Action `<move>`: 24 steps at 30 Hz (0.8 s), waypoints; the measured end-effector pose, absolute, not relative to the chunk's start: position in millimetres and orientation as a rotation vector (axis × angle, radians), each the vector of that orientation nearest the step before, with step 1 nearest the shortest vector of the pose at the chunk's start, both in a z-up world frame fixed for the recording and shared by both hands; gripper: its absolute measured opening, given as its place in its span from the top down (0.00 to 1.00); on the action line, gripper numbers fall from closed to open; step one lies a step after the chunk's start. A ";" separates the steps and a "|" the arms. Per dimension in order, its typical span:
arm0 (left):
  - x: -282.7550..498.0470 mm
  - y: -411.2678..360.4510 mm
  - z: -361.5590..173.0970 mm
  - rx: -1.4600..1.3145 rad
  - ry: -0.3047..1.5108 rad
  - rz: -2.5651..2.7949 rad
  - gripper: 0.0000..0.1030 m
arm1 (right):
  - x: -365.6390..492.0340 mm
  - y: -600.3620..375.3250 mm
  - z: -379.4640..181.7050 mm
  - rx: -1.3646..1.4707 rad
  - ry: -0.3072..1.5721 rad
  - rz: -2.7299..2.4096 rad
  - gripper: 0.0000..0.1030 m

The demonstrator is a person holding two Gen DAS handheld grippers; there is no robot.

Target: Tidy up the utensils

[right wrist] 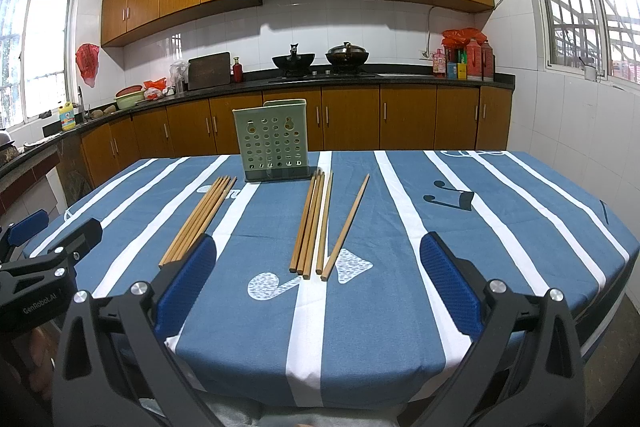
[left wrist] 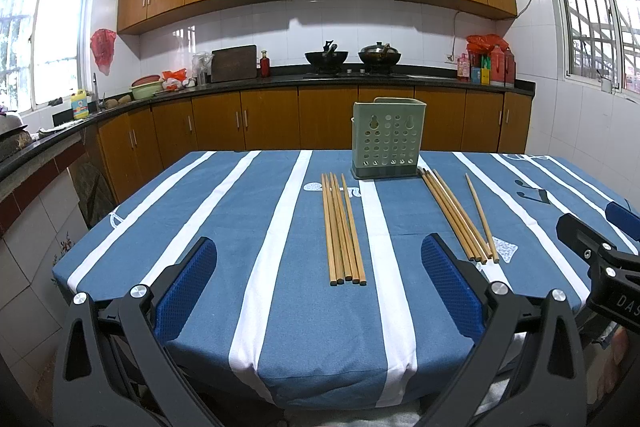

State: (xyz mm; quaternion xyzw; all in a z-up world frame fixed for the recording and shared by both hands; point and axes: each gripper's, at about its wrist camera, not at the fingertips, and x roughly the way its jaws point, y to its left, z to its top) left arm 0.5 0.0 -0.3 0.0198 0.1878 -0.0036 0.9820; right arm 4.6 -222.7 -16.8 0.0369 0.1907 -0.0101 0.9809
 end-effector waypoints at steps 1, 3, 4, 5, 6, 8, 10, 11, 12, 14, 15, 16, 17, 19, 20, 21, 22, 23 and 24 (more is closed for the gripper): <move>0.6 0.0 -0.3 0.040 0.378 -0.007 0.02 | 4.8 -222.7 -17.0 0.074 0.384 -0.021 0.04; 0.6 0.0 -0.3 0.040 0.378 -0.007 0.02 | 5.3 -222.9 -17.6 0.075 0.384 -0.021 0.04; 0.5 0.2 -0.3 0.040 0.379 -0.006 0.02 | 5.6 -222.9 -17.8 0.075 0.384 -0.021 0.04; 0.7 0.2 -0.4 0.040 0.380 -0.005 0.02 | 5.8 -223.1 -18.1 0.075 0.385 -0.021 0.04; 1.0 0.5 -0.6 0.039 0.383 -0.004 0.02 | 6.3 -223.2 -18.4 0.075 0.386 -0.022 0.04; 3.6 0.0 -3.0 0.040 0.392 0.000 0.02 | 8.3 -223.4 -19.4 0.077 0.394 -0.023 0.04; 7.1 -1.9 -6.8 0.040 0.405 0.000 0.02 | 11.5 -224.4 -21.0 0.083 0.409 -0.024 0.04; 9.3 -1.9 -7.8 0.039 0.416 -0.001 0.02 | 14.4 -223.9 -26.1 0.088 0.419 -0.023 0.04; 13.9 -0.9 -8.4 0.038 0.430 -0.002 0.02 | 15.5 -225.3 -26.1 0.092 0.425 -0.023 0.04; 17.1 0.3 -18.7 0.029 0.467 -0.018 0.02 | 22.1 -231.1 -27.4 0.112 0.454 -0.033 0.04; 19.2 1.9 -24.5 0.021 0.487 -0.027 0.02 | 26.2 -233.9 -28.5 0.120 0.466 -0.042 0.04; 22.0 5.1 -21.9 0.015 0.501 -0.032 0.02 | 31.6 -237.2 -30.2 0.130 0.485 -0.058 0.04; 25.3 8.2 -24.1 0.007 0.517 -0.037 0.02 | 36.7 -239.3 -31.3 0.138 0.502 -0.067 0.04; 33.4 15.2 -26.6 -0.005 0.539 -0.035 0.02 | 51.7 -248.7 -34.4 0.148 0.531 -0.088 0.04; 38.3 17.2 -28.0 -0.004 0.547 -0.027 0.02 | 58.7 -251.5 -35.0 0.152 0.544 -0.099 0.04; 43.0 19.7 -27.7 0.000 0.556 -0.020 0.02 | 67.2 -253.8 -35.6 0.161 0.558 -0.108 0.04; 49.8 22.9 -27.4 0.004 0.567 -0.015 0.02 | 75.5 -256.6 -36.3 0.171 0.571 -0.118 0.06; 57.2 26.9 -27.0 0.006 0.580 -0.007 0.02 | 87.0 -259.6 -37.5 0.185 0.593 -0.125 0.13; 63.8 30.3 -26.5 0.006 0.589 -0.001 0.02 | 98.1 -262.1 -39.8 0.198 0.617 -0.127 0.21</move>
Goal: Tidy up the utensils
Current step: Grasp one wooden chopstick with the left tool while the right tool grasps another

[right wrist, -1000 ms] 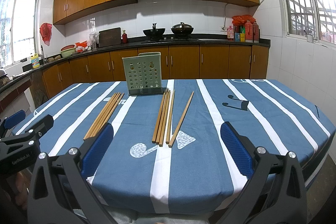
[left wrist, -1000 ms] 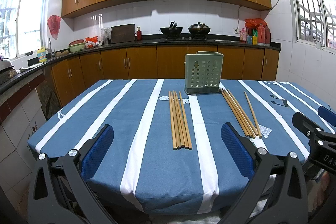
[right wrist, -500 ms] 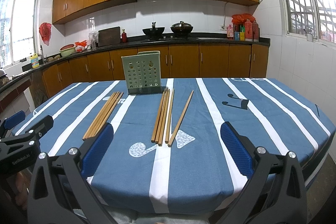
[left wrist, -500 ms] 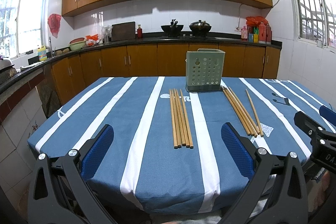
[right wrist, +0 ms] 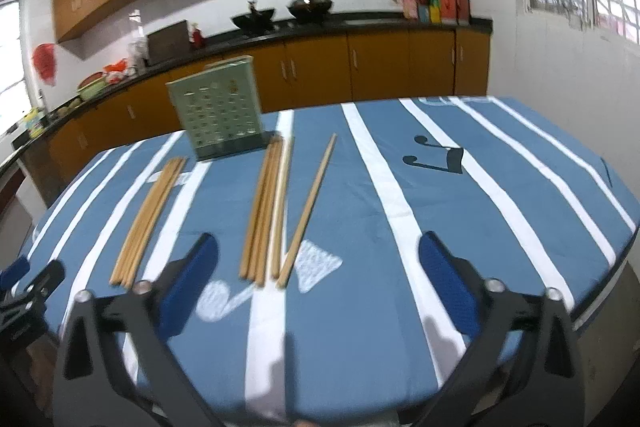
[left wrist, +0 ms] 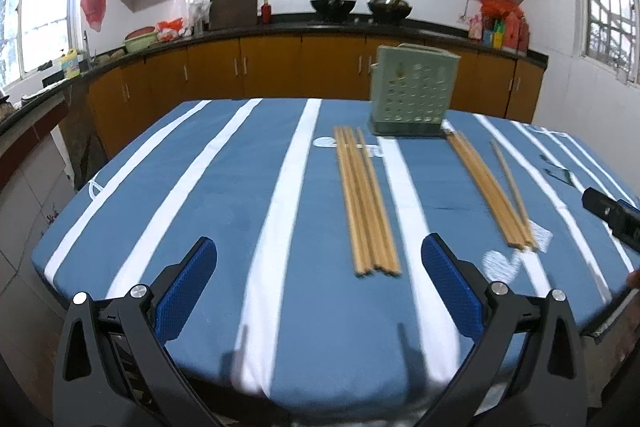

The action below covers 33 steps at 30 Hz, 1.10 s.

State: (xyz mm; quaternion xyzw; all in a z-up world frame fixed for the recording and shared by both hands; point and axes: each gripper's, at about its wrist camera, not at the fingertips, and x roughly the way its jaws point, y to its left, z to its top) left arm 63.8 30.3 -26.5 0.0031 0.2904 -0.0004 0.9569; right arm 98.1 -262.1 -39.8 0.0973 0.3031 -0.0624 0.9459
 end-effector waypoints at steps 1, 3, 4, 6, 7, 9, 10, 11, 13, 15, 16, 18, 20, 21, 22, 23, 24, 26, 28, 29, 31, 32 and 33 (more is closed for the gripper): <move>70.1 34.7 -26.0 0.004 0.599 0.004 0.02 | 108.5 -264.7 -42.3 0.213 0.643 -0.130 0.25; 81.2 40.3 -24.0 -0.007 0.611 -0.002 0.02 | 131.9 -270.7 -49.1 0.254 0.697 -0.125 0.41; 86.4 45.0 -23.5 -0.014 0.615 -0.004 0.03 | 142.1 -273.5 -52.5 0.270 0.720 -0.122 0.46; 96.0 47.9 -24.1 -0.017 0.626 -0.007 0.11 | 165.9 -274.5 -61.6 0.291 0.774 -0.123 0.63; 101.0 50.5 -25.8 -0.018 0.642 -0.011 0.19 | 172.0 -276.0 -64.0 0.297 0.786 -0.122 0.66; 110.4 51.4 -30.2 -0.022 0.678 -0.022 0.30 | 189.6 -276.9 -72.4 0.317 0.823 -0.117 0.71; 115.6 52.1 -33.3 -0.024 0.702 -0.031 0.33 | 195.1 -276.7 -75.2 0.321 0.836 -0.116 0.72; 118.5 51.7 -35.6 -0.022 0.715 -0.036 0.36 | 201.6 -274.9 -79.2 0.320 0.849 -0.117 0.72; 123.1 50.4 -39.9 -0.012 0.735 -0.051 0.41 | 211.4 -272.7 -83.9 0.309 0.865 -0.119 0.72; 126.9 49.1 -43.2 -0.007 0.756 -0.069 0.45 | 218.6 -268.3 -90.2 0.287 0.884 -0.123 0.72; 130.1 48.3 -44.1 -0.009 0.765 -0.077 0.49 | 221.2 -267.6 -93.1 0.279 0.895 -0.124 0.73; 137.2 45.8 -47.7 -0.017 0.791 -0.101 0.56 | 221.3 -267.3 -93.3 0.250 0.879 -0.131 0.79; 141.9 44.1 -49.9 -0.031 0.814 -0.126 0.61 | 221.7 -266.9 -94.2 0.221 0.877 -0.142 0.90; 143.4 43.3 -50.8 -0.036 0.823 -0.140 0.65 | 221.6 -269.4 -94.5 0.219 0.875 -0.150 0.92; 146.0 41.2 -51.2 -0.040 0.830 -0.153 0.69 | 220.8 -273.3 -94.3 0.229 0.874 -0.151 0.92; 148.9 38.6 -52.1 -0.044 0.840 -0.169 0.70 | 220.3 -278.4 -94.0 0.244 0.873 -0.162 0.92; 150.8 37.0 -52.3 -0.044 0.846 -0.177 0.71 | 220.6 -281.8 -93.9 0.249 0.874 -0.172 0.92; 153.8 32.5 -54.0 -0.037 0.860 -0.194 0.76 | 220.6 -286.5 -93.8 0.259 0.874 -0.175 0.92; 157.7 28.9 -56.5 -0.033 0.875 -0.208 0.78 | 220.2 -287.0 -93.3 0.250 0.874 -0.173 0.92; 158.4 27.3 -57.4 -0.029 0.882 -0.211 0.80 | 220.1 -285.6 -93.4 0.238 0.872 -0.176 0.92; 160.5 25.0 -60.1 -0.013 0.896 -0.208 0.82 | 220.1 -283.6 -93.6 0.221 0.869 -0.179 0.92; 160.9 24.9 -59.5 -0.008 0.894 -0.203 0.82 | 220.2 -283.3 -93.6 0.216 0.868 -0.179 0.92; 161.0 25.5 -59.3 -0.004 0.898 -0.195 0.82 | 220.5 -283.5 -93.6 0.215 0.867 -0.177 0.92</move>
